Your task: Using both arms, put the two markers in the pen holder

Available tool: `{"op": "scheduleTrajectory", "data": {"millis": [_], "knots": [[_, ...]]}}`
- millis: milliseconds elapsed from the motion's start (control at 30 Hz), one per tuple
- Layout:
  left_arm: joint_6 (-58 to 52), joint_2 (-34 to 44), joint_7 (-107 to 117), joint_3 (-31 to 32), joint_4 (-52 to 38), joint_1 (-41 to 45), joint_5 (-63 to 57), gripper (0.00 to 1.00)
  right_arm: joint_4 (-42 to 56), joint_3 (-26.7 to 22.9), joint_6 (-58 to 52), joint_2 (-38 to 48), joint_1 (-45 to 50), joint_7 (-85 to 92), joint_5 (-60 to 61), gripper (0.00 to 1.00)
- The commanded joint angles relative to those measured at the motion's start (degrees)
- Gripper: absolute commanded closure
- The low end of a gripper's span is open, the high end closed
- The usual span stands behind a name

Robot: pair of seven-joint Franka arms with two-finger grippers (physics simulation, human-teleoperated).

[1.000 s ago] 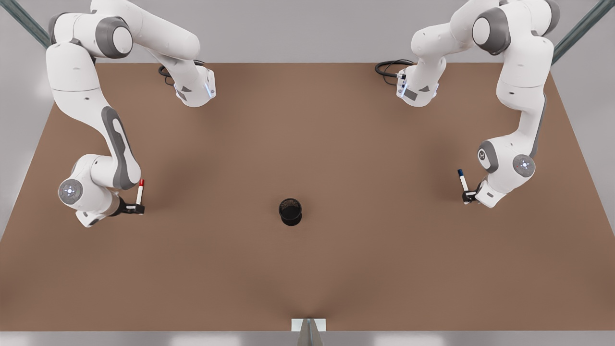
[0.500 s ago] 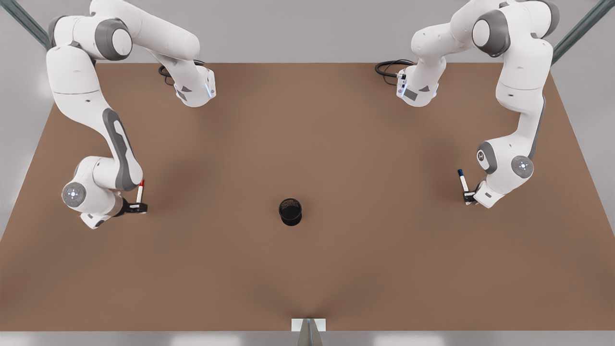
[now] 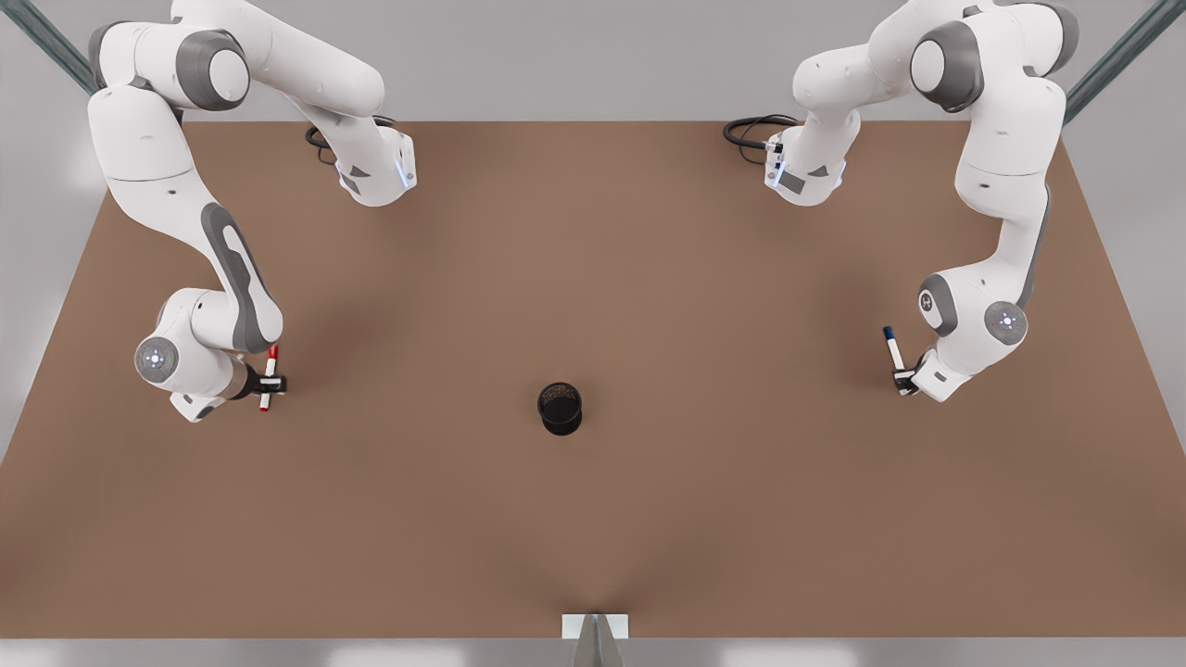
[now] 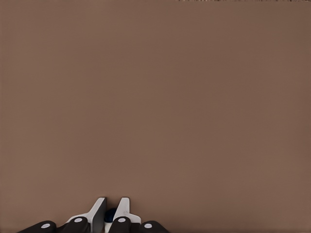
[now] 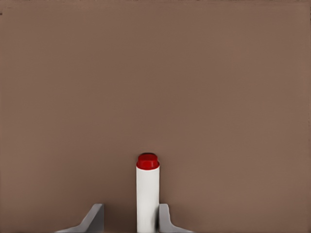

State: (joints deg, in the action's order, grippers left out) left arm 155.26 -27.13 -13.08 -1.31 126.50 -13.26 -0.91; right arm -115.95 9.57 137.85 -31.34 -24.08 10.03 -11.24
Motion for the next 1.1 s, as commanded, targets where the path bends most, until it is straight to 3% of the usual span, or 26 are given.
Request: {"op": "scheduleTrajectory", "data": {"millis": [0, 200, 267, 400, 500, 600, 700, 867, 967, 1067], "knots": [[-0.22, 0.06, 0.95, 0.08, -0.11, 0.07, 0.29, 0.77, 0.02, 0.01, 0.76, 0.05, 0.0, 0.69, 0.07, 0.54], [-6.19, 2.34, 6.4, 0.08, -2.66, 2.18, 0.29, 0.79, 0.02, 0.01, 0.84, -0.04, 0.0, 0.69, 0.07, 0.64], [-9.36, 3.05, 7.36, 0.08, -4.33, 2.54, 0.29, 0.79, 0.02, 0.01, 0.76, -0.04, 0.0, 0.69, 0.07, 0.79], [-15.33, 3.93, 11.66, 0.08, -7.58, 4.73, 0.29, 0.79, 0.72, 1.76, -0.56, 3.65, 0.09, 0.78, 0.07, 0.79], [-20.87, 5.07, 15.98, 0.08, -10.31, 7.72, 0.2, 0.79, 5.99, 5.8, -7.86, 9.45, 0.09, 0.87, 0.16, 0.79], [-25.61, 6.3, 17.38, 0.08, -12.68, 8.77, 0.2, 0.79, 18.37, 11.07, -21.29, 9.81, 0.26, 0.52, 3.59, 0.79], [-32.82, 8.41, 22.82, 0.08, -16.19, 12.11, 0.12, 0.79, 25.5, 16.09, -27.11, 9.81, 0.18, -1.94, 3.68, 0.79], [-47.59, 8.67, 41.45, 0.17, -28.41, 24.24, 0.2, 0.79, 26.47, 20.4, -20.87, 9.9, 0.53, -3.79, 4.73, 0.79], [-50.05, 8.15, 60.17, 0.52, -36.32, 36.28, 6.44, 0.79, 26.12, 20.92, -16.56, 9.37, 0.97, -3.7, 7.11, 0.79], [-49.61, 1.82, 70.64, 0.52, -47.21, 40.94, 7.76, 0.79, 26.12, 23.12, -14.28, 8.66, 0.97, -3.7, 7.11, 0.79]]}}
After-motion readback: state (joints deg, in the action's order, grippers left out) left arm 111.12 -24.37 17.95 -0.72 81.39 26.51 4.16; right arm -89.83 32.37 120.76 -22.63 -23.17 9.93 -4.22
